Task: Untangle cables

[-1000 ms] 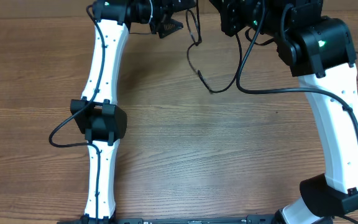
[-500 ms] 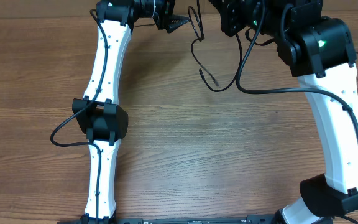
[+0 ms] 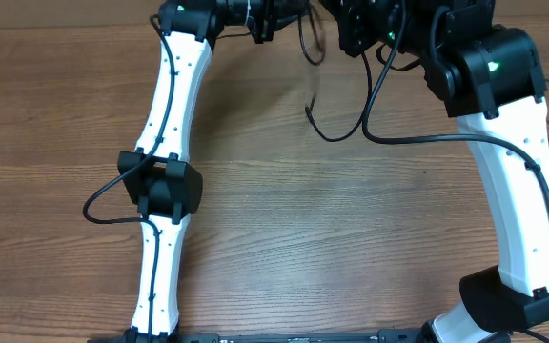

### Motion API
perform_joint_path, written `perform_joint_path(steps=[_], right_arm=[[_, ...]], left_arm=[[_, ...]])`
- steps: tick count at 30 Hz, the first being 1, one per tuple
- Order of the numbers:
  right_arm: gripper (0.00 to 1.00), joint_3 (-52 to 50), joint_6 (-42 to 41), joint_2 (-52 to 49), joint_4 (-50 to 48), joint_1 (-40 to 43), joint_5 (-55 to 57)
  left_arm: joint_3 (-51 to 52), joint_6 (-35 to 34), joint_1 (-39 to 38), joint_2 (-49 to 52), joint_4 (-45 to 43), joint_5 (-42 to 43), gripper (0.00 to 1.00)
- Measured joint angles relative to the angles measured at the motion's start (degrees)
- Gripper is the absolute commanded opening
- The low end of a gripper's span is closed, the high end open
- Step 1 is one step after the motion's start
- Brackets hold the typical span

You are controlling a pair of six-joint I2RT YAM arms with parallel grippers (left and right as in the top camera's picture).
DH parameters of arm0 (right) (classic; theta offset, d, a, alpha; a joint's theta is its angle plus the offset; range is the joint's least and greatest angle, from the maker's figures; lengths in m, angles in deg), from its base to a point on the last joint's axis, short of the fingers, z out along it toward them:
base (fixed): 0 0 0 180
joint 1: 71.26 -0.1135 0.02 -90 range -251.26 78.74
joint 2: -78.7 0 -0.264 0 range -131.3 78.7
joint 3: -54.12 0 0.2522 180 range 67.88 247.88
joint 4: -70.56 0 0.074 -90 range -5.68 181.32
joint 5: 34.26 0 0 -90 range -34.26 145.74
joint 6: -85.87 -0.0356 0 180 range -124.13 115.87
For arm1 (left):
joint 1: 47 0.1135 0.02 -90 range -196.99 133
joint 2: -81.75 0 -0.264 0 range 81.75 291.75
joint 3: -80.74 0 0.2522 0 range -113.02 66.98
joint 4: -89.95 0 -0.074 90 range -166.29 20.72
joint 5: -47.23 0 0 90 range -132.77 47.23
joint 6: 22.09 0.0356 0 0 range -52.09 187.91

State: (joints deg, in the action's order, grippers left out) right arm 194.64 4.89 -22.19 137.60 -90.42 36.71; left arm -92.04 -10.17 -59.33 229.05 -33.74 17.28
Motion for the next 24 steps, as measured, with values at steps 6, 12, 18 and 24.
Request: perform_joint_path(steps=[6, 12, 18, 24], right_arm=[[0.04, 0.0, 0.04, 0.0, 0.28, 0.0, 0.33], [0.04, 0.0, 0.0, 0.0, 2.19, 0.39, 2.08], [1.0, 0.0, -2.03, -0.11, 2.93, 4.66, 2.82], [0.99, 0.0, -4.02, -3.74, 2.8, 6.99, 2.47]], left_arm=[[0.0, 0.26, -0.33, 0.0, -4.87, 0.0, 0.04], [0.0, 5.03, 1.14, 0.04, -10.29, 0.42, 0.04], [0.0, 8.9, 6.6, 0.04, -10.19, 3.3, 0.04], [0.0, 10.51, 11.89, 0.04, -11.37, 8.85, 0.04]])
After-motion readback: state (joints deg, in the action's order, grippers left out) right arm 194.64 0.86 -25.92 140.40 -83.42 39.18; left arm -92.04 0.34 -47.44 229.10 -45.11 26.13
